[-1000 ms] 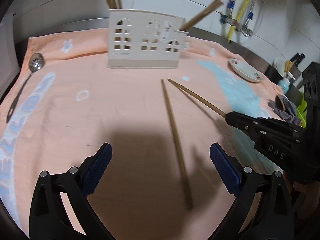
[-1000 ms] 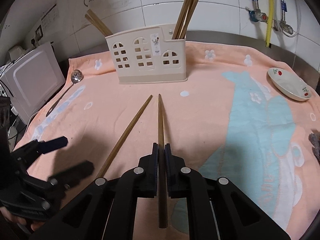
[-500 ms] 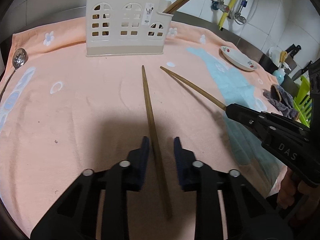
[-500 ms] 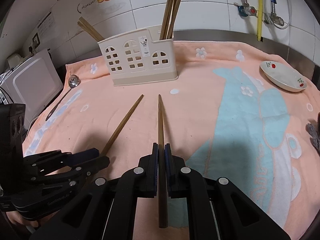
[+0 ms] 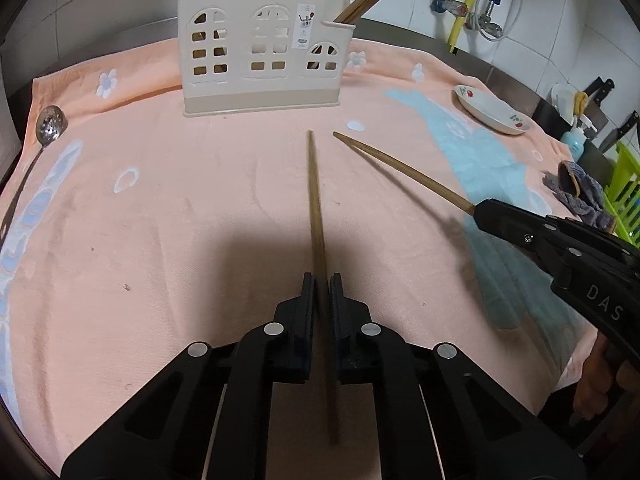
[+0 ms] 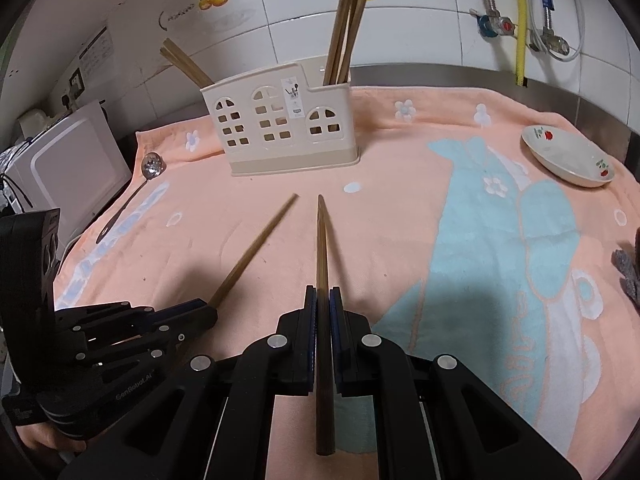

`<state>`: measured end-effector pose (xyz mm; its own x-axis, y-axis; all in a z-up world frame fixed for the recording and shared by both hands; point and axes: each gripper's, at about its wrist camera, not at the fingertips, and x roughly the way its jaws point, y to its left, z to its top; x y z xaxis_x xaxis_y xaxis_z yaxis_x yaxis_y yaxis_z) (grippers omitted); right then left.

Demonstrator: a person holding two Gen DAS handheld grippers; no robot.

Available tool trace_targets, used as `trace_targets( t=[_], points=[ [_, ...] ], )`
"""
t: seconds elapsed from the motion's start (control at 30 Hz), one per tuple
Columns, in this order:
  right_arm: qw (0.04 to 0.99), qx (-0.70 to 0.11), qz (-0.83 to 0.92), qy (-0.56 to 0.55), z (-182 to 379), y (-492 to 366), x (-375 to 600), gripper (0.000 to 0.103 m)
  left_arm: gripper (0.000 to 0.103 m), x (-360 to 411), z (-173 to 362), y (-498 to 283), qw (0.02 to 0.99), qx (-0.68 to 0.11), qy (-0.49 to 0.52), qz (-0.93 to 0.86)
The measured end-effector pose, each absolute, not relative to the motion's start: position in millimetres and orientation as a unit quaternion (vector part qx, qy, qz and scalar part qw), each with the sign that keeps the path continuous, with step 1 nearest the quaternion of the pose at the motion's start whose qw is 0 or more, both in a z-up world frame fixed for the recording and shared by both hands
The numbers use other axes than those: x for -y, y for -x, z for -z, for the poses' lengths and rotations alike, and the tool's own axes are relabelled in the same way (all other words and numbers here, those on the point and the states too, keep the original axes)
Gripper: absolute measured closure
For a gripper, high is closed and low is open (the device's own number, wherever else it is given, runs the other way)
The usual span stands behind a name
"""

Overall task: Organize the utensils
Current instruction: 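Close the left gripper on the other chopstick while the right gripper holds its own, then lift the left tool's chopstick over the holder while the right tool carries its chopstick there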

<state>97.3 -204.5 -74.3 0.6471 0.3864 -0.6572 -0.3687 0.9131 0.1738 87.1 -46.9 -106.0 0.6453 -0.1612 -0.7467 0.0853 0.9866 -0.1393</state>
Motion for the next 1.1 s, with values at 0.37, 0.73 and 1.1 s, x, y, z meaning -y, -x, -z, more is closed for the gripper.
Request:
trace_targets(
  t=[0.37,0.73,1.1],
  points=[
    [0.918,-0.329,-0.222,0.014,35,-102,198,0.096,0.097,25,51,-84,0.933,-0.350,0.038,0.076],
    [0.916,-0.301,-0.261,0.033,-28,-132,184,0.097,0.098,9,2,-104,0.945,-0.312,0.036,0.094],
    [0.918,-0.276,-0.277,0.066,-103,-169,170,0.097,0.097,-5,-63,-133,0.956,-0.271,0.013,0.113]
  ],
)
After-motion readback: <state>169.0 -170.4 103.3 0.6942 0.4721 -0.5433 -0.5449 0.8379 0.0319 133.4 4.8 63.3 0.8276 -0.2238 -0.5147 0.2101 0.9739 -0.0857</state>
